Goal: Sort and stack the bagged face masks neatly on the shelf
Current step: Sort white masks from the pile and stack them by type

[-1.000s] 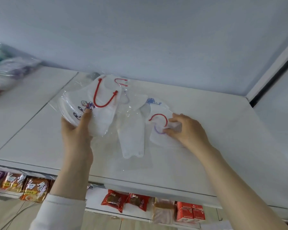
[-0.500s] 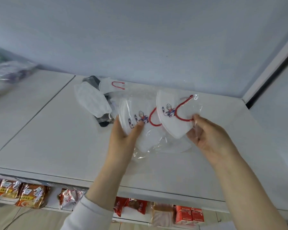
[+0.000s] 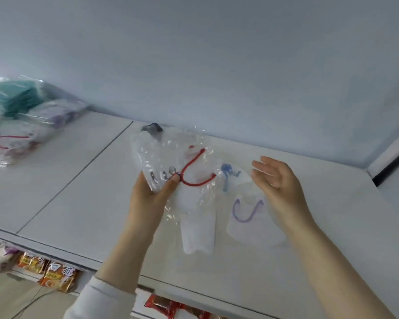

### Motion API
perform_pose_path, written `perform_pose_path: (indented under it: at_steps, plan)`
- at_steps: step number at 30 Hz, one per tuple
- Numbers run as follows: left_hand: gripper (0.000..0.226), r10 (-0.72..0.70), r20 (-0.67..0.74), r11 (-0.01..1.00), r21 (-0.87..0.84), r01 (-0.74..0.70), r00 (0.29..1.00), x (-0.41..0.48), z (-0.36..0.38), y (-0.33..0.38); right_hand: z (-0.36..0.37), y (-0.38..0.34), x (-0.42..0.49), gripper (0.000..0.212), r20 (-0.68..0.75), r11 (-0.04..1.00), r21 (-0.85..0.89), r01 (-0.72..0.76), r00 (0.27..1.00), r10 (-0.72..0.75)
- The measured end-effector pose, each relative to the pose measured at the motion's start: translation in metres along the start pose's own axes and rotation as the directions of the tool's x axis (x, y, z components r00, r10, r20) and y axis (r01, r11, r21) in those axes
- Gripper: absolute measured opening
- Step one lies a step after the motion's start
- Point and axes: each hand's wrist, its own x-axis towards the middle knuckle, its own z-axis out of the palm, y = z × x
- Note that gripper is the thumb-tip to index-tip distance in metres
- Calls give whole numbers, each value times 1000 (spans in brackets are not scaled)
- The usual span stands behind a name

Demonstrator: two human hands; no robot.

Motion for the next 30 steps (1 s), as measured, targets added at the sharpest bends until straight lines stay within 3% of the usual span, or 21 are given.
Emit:
perform_pose_path:
  at_steps: [2, 5, 8, 10, 12, 14, 16, 19, 22, 24, 28, 30]
  plan:
    - [17, -6, -108, 1000, -3, 6, 994, 21, -25, -1, 31, 5, 32, 38, 118, 974, -214, 78, 992, -53]
    - [15, -38, -159, 999, 10, 40, 987, 47, -60, -2, 89, 12, 74, 57, 308, 845, -483, 229, 948, -80]
    - [15, -53, -193, 998, 7, 55, 980, 71, -91, -2, 140, 12, 116, 65, 458, 778, -552, 299, 889, -16]
    - [14, -68, -198, 997, 10, 71, 978, 86, -109, -3, 163, 14, 141, 70, 495, 757, -593, 276, 866, 72]
    - [13, -81, -182, 996, 20, 86, 980, 99, -127, -5, 174, 20, 154, 64, 469, 614, -729, 302, 874, 127]
    - [12, -89, -153, 995, 23, 94, 984, 110, -141, -5, 172, 22, 154, 40, 372, 524, -794, 310, 928, 16]
    - [12, -97, -138, 995, 0, 98, 986, 119, -154, -6, 162, 17, 151, 24, 229, 604, -745, 283, 959, -167]
    - [12, -113, -119, 993, -32, 110, 986, 130, -163, -10, 138, -3, 144, 22, -96, 733, -644, 217, 928, -359]
    - [11, -126, -85, 992, -32, 124, 988, 138, -155, -12, 112, -18, 137, 23, -335, 908, -398, 134, 900, -279]
    - [12, -133, -42, 991, -28, 131, 990, 140, -144, -13, 100, -25, 126, 21, -364, 971, -223, 86, 917, -164]
    - [29, -110, 94, 994, 11, 109, 989, 134, -116, -9, 83, -33, 98, 11, -265, 953, -281, 110, 946, -187]
    - [27, -100, 192, 995, 49, 92, 976, 127, -100, -3, 78, -41, 83, 3, -165, 929, -329, 171, 958, -235]
